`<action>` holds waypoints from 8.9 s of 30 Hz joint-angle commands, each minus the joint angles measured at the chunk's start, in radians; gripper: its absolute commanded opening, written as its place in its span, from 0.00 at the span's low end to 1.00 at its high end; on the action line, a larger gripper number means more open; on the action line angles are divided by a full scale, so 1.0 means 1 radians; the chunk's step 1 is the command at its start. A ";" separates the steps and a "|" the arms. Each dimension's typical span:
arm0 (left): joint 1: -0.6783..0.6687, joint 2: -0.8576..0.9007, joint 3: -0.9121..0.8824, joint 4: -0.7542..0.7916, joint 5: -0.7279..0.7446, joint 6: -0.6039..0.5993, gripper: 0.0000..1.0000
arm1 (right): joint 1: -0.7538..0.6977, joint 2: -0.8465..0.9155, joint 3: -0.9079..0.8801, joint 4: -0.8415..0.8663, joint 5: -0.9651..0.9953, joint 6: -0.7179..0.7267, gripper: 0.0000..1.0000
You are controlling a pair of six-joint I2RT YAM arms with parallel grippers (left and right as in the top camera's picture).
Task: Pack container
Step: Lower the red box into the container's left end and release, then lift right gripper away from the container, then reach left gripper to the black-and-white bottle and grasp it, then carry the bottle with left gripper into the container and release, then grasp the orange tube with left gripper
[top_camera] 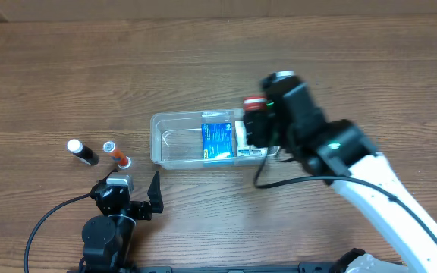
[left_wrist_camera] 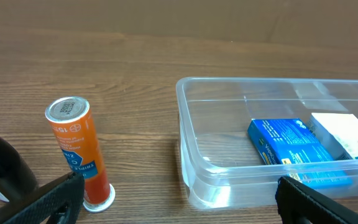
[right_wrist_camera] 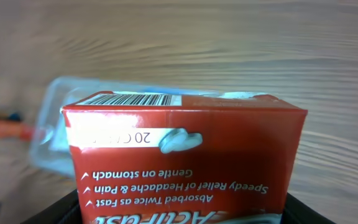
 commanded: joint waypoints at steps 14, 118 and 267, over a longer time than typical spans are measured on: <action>0.004 -0.010 -0.005 0.005 0.008 0.015 1.00 | 0.215 0.463 -0.010 0.435 -0.127 0.074 0.72; 0.006 1.081 1.292 -0.647 -0.154 0.021 1.00 | -0.785 -0.056 0.153 -0.232 -0.057 0.073 1.00; 0.193 1.561 1.095 -0.711 -0.061 -0.060 0.35 | -0.785 -0.056 0.153 -0.232 -0.057 0.073 1.00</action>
